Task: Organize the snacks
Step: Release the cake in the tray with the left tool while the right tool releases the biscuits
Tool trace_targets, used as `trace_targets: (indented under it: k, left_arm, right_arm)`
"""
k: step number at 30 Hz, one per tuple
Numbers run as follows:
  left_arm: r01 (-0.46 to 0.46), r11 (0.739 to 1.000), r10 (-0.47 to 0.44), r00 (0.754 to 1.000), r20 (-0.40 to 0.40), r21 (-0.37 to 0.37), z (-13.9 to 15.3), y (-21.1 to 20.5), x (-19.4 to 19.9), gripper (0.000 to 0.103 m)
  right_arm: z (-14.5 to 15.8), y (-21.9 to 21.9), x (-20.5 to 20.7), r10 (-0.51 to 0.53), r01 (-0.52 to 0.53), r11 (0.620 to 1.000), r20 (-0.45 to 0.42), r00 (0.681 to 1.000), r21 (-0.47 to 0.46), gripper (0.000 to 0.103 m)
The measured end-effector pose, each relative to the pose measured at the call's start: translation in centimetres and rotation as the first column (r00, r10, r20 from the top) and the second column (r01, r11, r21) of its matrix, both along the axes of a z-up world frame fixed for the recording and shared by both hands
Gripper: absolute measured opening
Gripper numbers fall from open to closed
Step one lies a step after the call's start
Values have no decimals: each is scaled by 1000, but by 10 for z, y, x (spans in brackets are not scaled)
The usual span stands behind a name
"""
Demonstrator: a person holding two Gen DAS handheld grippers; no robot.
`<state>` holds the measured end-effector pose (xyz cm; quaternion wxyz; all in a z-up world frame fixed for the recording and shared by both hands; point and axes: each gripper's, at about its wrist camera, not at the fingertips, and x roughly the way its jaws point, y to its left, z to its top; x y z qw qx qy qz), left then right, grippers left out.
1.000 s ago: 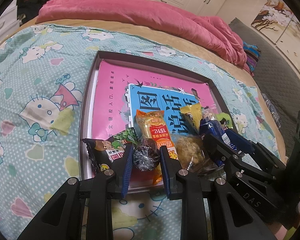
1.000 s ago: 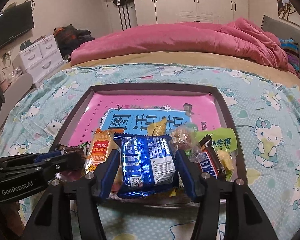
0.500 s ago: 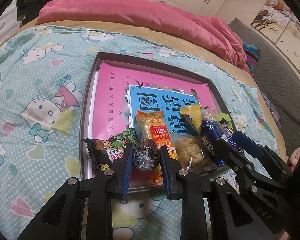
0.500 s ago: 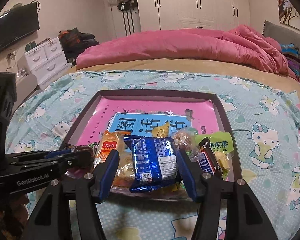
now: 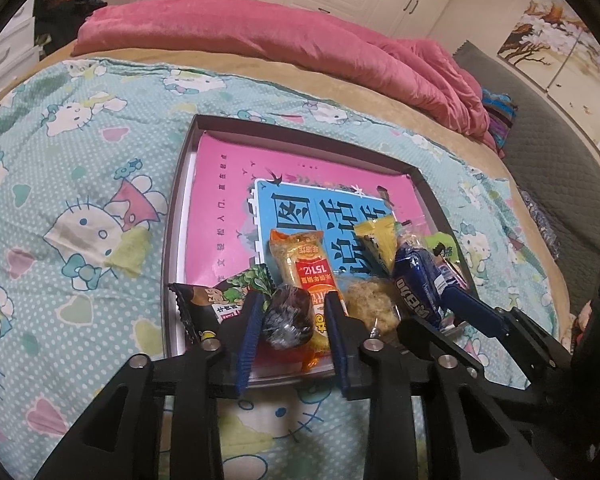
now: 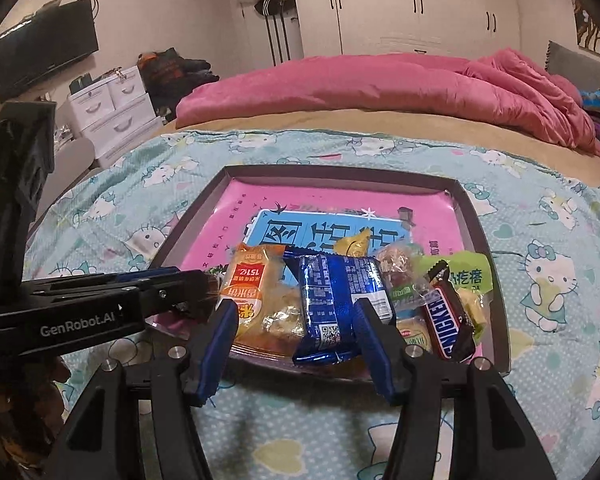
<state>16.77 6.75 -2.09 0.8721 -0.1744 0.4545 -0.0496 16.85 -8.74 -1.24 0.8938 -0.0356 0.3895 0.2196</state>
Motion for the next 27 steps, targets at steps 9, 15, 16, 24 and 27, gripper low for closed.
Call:
trace_targets:
  k: [9,15,16,24,27]
  left_arm:
    - [-8,1000,8,1000,0,0,2,2,1,47]
    - [-9,1000,9,1000,9,6,5,3,0,49]
    - [-9,1000,9,1000,11,5,6,3,0,52]
    - [-5,1000,4,999,53,9,18,3,-4,65]
    - [-6,1000,4,998,67,21,22,2,-6,69]
  right_arm:
    - [-2,2,3,-1,0,1000,-16,1000,-5,62]
    - [-2,2,4,2,-2,1000,-16,1000,-12,62]
    - [-3,3,4,2,-2,1000,-16,1000,-13,62]
    - [-3,4,4,8,-9,1000,-10,1000,-27,63]
    - [-3,3,4,5,-5,1000,-8,1000,-19,63]
